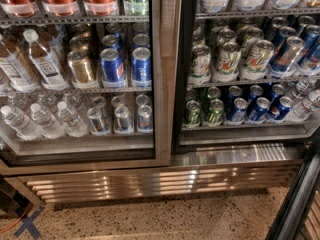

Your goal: Open right fridge door

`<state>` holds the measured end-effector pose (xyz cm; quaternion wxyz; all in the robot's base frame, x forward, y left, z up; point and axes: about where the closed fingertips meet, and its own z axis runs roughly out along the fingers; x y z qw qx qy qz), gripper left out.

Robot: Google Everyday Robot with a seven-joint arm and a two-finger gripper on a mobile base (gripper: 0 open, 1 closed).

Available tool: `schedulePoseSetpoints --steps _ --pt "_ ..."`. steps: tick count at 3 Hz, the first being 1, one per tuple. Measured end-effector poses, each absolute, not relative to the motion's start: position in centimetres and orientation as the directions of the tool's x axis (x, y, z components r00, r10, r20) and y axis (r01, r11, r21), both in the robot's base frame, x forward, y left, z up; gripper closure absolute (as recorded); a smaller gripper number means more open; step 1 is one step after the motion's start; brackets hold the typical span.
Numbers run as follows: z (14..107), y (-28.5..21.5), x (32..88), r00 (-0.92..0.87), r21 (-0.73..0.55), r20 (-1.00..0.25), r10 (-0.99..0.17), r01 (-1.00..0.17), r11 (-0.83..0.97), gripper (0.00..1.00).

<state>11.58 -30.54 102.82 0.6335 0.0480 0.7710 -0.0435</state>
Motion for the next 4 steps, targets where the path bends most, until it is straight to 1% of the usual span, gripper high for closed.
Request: schedulePoseSetpoints --steps 1,4 --pt "101.8 -30.0 9.8 -0.264 -0.033 -0.964 0.003 0.13 0.991 0.0" --pt "101.3 -26.6 9.3 -0.392 -0.062 -0.92 -0.028 0.075 0.995 0.0"
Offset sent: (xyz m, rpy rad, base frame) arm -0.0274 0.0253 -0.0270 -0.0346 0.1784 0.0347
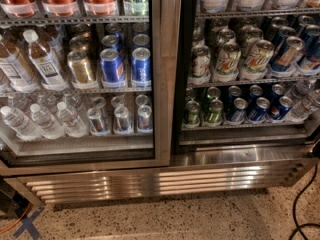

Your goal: Open right fridge door

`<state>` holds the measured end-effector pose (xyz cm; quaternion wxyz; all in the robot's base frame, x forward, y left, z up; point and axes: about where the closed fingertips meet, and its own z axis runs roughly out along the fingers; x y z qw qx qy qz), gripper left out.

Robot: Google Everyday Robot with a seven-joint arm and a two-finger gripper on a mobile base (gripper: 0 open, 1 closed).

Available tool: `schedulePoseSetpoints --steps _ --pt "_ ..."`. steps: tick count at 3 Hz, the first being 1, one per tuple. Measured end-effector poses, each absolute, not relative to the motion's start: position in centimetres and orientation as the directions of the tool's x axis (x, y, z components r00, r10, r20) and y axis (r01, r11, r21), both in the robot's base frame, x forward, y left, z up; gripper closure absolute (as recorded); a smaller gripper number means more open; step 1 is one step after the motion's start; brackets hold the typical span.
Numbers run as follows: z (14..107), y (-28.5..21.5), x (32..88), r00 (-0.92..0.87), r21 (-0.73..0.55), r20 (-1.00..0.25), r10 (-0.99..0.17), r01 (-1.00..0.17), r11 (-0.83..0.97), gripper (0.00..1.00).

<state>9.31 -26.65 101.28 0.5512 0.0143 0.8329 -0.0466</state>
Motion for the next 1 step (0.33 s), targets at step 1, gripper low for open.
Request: schedulePoseSetpoints --steps 1 --pt "101.28 -26.65 9.31 -0.392 -0.062 -0.92 -0.028 0.075 0.995 0.0"
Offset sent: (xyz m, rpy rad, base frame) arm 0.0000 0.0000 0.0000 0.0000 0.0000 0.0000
